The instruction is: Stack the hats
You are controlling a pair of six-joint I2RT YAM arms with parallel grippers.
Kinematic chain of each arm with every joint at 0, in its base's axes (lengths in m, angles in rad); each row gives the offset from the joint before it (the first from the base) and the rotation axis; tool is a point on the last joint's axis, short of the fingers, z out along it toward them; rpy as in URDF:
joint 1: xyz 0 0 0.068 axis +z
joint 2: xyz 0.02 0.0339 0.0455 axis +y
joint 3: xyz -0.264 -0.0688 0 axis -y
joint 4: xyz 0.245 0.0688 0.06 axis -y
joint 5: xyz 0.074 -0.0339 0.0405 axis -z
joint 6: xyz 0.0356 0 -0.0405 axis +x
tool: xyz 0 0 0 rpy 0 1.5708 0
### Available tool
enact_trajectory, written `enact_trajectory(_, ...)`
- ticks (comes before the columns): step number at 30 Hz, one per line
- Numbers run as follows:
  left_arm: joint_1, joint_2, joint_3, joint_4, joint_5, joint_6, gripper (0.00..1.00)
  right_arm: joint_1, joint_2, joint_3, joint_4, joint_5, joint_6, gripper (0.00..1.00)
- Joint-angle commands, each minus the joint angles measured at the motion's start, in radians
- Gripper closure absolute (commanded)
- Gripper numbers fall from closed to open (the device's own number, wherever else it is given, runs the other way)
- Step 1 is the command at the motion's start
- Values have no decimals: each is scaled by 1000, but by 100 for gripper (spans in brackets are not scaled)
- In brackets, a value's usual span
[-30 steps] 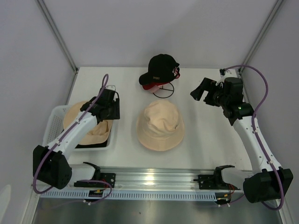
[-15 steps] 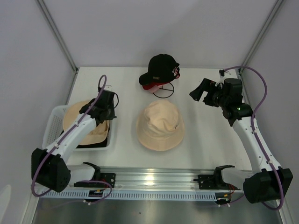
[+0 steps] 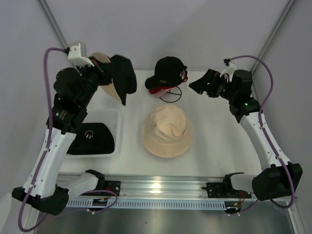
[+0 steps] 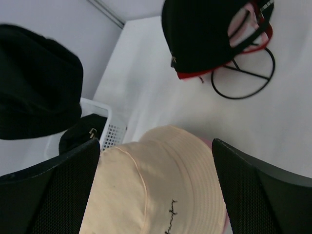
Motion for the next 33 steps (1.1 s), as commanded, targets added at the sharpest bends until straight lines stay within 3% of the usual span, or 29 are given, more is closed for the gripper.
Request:
enact_trajectory(1, -6, 23, 71, 333, 263, -119, 99, -1, 28, 62, 152, -71, 52, 1)
enact_trajectory(4, -24, 110, 99, 536, 379, -290, 99, -4, 45, 44, 235, -89, 137, 1)
enact_trajectory(9, -93, 238, 125, 845, 486, -421, 99, -18, 64, -2, 390, -91, 280, 0)
enact_trajectory(13, -185, 353, 176, 933, 522, -521, 99, -44, 13, -78, 380, -15, 360, 1)
enact_trajectory(18, -301, 479, 281, 959, 546, -526, 99, -99, -142, -185, 314, 99, 368, 1)
enact_trajectory(27, -389, 724, 366, 1175, 669, -705, 99, -161, -435, -194, 79, 315, 283, 0)
enact_trajectory(29, -394, 756, 365, 1176, 712, -717, 99, -159, -470, -193, 68, 338, 259, 1)
enact_trajectory(33, -389, 697, 158, 1231, 704, -713, 99, -162, -492, -171, 28, 333, 237, 1)
